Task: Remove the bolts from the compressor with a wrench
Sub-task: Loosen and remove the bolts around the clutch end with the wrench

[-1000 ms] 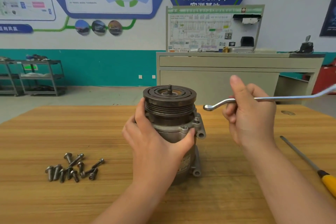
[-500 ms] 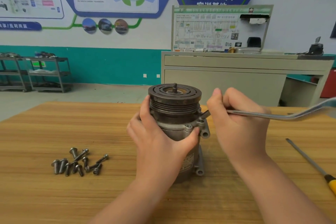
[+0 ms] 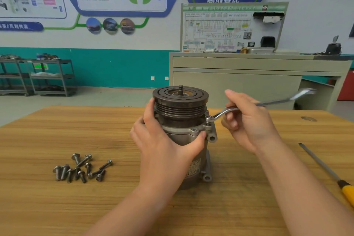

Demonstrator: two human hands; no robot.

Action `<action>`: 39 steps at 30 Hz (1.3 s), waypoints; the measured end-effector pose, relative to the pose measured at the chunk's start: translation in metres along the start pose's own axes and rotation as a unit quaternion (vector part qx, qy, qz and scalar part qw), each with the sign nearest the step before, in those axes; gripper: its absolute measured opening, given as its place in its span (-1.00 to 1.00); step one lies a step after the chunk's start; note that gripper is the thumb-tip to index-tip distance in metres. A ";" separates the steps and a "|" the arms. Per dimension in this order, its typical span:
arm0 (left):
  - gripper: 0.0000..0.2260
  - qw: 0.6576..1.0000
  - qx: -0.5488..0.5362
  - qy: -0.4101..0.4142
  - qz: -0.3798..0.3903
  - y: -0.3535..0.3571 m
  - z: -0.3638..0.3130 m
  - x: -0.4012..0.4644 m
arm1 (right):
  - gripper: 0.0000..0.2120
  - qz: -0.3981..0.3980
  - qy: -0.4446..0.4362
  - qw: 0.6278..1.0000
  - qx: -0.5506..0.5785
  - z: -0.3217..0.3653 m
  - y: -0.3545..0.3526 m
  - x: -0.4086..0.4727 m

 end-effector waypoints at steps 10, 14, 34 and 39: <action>0.02 1.000 0.002 -0.005 0.000 0.000 0.002 0.000 | -0.69 -0.151 -0.039 0.984 0.082 0.007 -0.018 -0.002; 0.02 1.000 0.002 -0.005 0.001 0.000 0.001 0.000 | -0.67 -0.156 -0.227 0.942 -0.190 0.029 0.005 -0.026; 0.02 1.000 0.007 -0.001 0.001 0.000 0.002 0.000 | -0.62 -0.036 -0.216 0.961 -0.169 0.020 0.009 -0.022; 0.07 1.000 0.008 -0.003 0.007 -0.002 0.001 0.001 | -0.75 -0.004 0.138 0.982 0.127 -0.010 0.004 -0.007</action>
Point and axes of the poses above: each hand's wrist, its own x-axis towards the middle knuckle, its own y-axis out of the palm, z = x × y, the point moved 5 cm from there along x, towards the middle knuckle, and after that the axes turned 5 degrees about y, right-handed, at the moved point
